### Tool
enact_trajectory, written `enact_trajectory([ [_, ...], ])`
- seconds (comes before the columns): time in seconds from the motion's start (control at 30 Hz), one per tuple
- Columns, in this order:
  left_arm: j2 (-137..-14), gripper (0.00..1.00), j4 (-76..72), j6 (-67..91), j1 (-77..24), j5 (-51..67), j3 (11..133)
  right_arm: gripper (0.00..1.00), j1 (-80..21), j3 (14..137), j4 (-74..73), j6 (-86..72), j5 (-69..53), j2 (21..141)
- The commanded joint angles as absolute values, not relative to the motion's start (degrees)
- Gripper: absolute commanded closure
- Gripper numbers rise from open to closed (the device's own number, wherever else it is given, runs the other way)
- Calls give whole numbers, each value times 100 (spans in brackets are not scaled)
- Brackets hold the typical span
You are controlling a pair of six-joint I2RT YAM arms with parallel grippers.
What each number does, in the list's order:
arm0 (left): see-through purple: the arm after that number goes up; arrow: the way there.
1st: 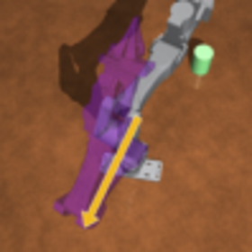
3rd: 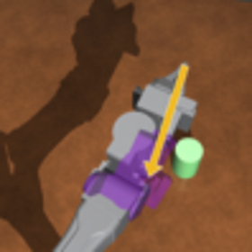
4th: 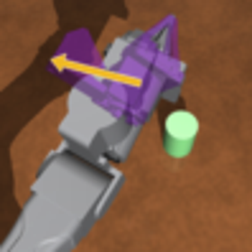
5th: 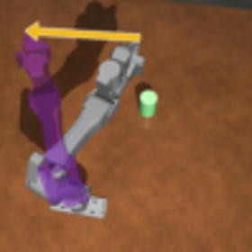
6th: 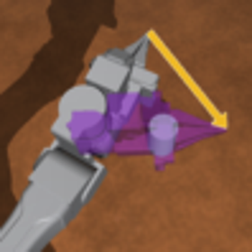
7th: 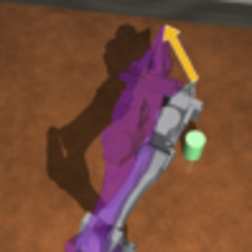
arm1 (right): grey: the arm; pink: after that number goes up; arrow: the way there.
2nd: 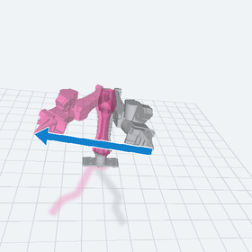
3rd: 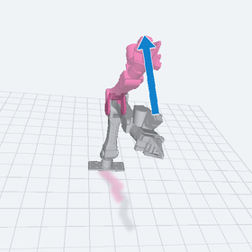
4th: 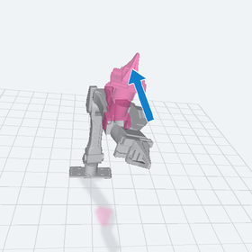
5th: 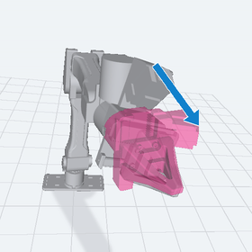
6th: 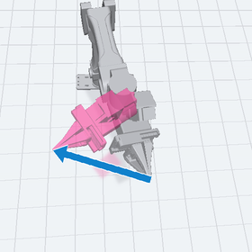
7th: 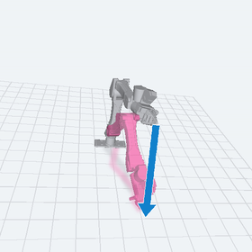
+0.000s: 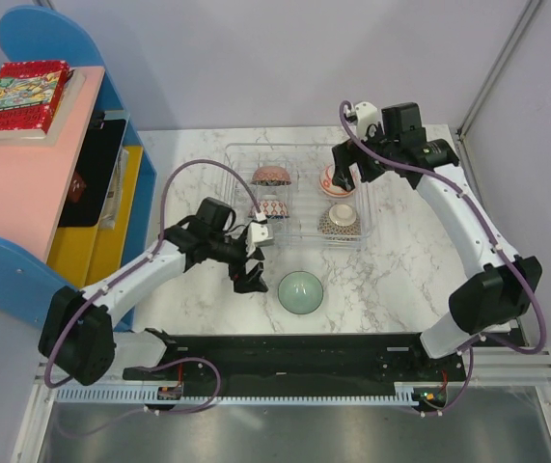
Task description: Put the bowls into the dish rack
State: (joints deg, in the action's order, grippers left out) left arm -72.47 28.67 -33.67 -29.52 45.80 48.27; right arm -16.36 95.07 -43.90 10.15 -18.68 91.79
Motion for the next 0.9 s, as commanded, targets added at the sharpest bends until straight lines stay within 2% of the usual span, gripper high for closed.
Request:
enact_trajectory([
  [0.0,-7760,0,2172,-2883,-3427,3491,5062,3,-1626,9088,-4641,1362,-2180,8676],
  [0.43,-9429,0,2109,-2751,-3893,3322,5958,2,-1626,8403,-4658,1468,-2373,8095],
  [0.87,-9835,0,2267,-2821,-4201,3349,6021,2,-1617,8288,-4605,1485,-2040,7709],
])
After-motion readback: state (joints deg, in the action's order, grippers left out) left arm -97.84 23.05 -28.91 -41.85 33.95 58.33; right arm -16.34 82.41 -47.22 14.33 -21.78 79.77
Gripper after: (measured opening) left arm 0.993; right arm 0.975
